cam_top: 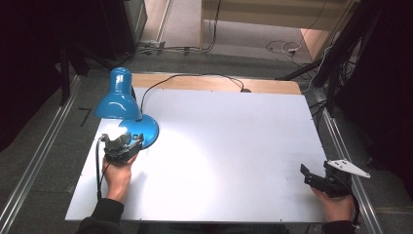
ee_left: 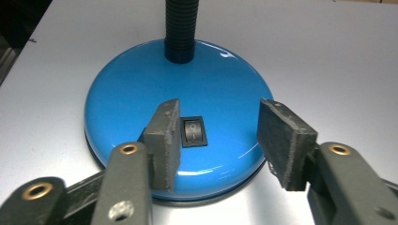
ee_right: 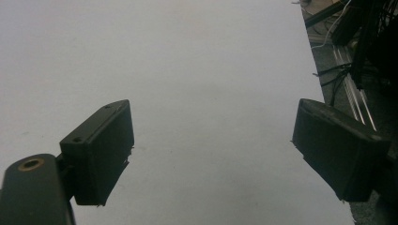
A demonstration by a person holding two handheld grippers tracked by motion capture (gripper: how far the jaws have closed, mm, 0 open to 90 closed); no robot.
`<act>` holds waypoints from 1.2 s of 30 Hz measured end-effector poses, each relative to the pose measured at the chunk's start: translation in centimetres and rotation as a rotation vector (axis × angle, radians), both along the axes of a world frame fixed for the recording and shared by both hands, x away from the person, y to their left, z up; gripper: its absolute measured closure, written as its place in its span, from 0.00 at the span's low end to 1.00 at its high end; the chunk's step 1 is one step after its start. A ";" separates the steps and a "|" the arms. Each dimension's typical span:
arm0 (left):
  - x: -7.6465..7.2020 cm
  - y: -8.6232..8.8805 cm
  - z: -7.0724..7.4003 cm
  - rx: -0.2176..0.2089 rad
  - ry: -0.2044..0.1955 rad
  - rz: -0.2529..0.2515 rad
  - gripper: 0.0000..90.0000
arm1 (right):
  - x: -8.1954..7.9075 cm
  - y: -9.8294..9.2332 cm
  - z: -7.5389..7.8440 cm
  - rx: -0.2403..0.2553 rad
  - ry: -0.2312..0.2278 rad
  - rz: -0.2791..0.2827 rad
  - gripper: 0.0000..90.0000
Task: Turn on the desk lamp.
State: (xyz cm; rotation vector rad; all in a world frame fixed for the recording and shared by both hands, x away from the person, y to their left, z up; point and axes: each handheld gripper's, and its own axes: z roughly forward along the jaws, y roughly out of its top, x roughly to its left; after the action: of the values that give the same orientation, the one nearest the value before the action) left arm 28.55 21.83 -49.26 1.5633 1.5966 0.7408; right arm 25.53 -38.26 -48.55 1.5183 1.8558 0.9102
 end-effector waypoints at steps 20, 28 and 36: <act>-1.0 -0.3 0.5 0.009 0.008 -0.012 0.34 | -0.1 0.0 0.1 0.000 -0.005 0.002 0.13; -1.3 -0.3 0.6 0.004 0.013 -0.019 0.32 | -0.1 -0.1 0.1 -0.001 -0.005 0.002 0.13; -2.0 -0.2 0.8 0.007 0.013 -0.022 0.32 | -0.1 -0.1 0.1 -0.001 -0.005 0.001 0.13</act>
State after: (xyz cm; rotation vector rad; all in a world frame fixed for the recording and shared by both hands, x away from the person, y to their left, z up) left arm 26.58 21.62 -48.49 1.5909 1.5854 0.7269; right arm 25.43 -38.35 -48.49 1.5133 1.8529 0.9129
